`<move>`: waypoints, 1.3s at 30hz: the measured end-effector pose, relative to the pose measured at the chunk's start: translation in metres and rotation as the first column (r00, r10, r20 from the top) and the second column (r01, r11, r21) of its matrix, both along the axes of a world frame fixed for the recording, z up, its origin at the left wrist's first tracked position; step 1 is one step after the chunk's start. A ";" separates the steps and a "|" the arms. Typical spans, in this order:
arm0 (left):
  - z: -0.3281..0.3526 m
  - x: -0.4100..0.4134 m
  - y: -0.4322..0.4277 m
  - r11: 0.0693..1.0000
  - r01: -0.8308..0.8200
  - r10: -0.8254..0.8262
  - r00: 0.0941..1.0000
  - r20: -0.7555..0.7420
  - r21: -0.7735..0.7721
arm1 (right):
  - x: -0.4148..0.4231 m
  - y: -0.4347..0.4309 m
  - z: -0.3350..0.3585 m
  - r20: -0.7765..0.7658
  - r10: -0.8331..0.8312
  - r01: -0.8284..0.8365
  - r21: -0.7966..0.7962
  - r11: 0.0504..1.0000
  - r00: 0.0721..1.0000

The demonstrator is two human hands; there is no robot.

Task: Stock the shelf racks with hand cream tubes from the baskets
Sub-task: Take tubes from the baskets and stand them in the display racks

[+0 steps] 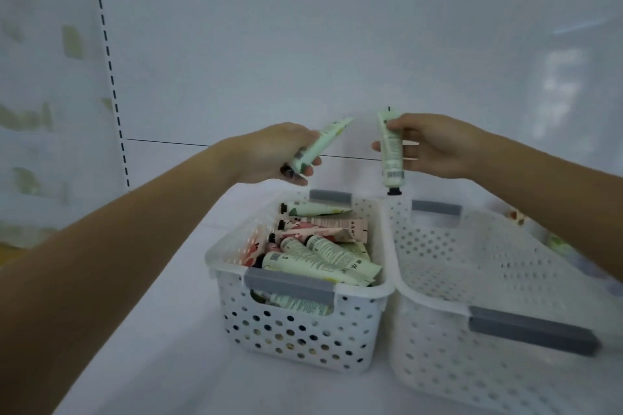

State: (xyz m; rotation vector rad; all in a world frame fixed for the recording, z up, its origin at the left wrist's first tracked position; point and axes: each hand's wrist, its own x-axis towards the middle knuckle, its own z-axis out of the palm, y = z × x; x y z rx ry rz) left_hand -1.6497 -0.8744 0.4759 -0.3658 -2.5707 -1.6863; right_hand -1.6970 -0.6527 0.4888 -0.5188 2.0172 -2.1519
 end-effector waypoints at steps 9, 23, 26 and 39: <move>0.010 0.005 0.099 0.993 -0.013 0.019 0.999 -0.045 0.120 | 0.034 0.083 0.010 0.151 0.019 0.008 -0.173 0.985 0.988; 0.015 0.034 0.312 0.983 0.093 -0.094 0.996 -0.003 0.155 | 0.081 0.286 -0.004 -0.004 -0.126 0.122 -0.224 0.967 0.992; 0.006 0.042 0.351 0.963 0.060 -0.061 0.998 -0.003 0.264 | 0.086 0.315 -0.008 -0.084 -0.170 0.159 -0.125 0.979 0.982; -0.092 0.027 0.435 0.906 -0.190 0.219 0.975 -0.036 0.379 | 0.071 0.371 -0.023 -0.537 -0.135 0.492 0.606 0.625 0.833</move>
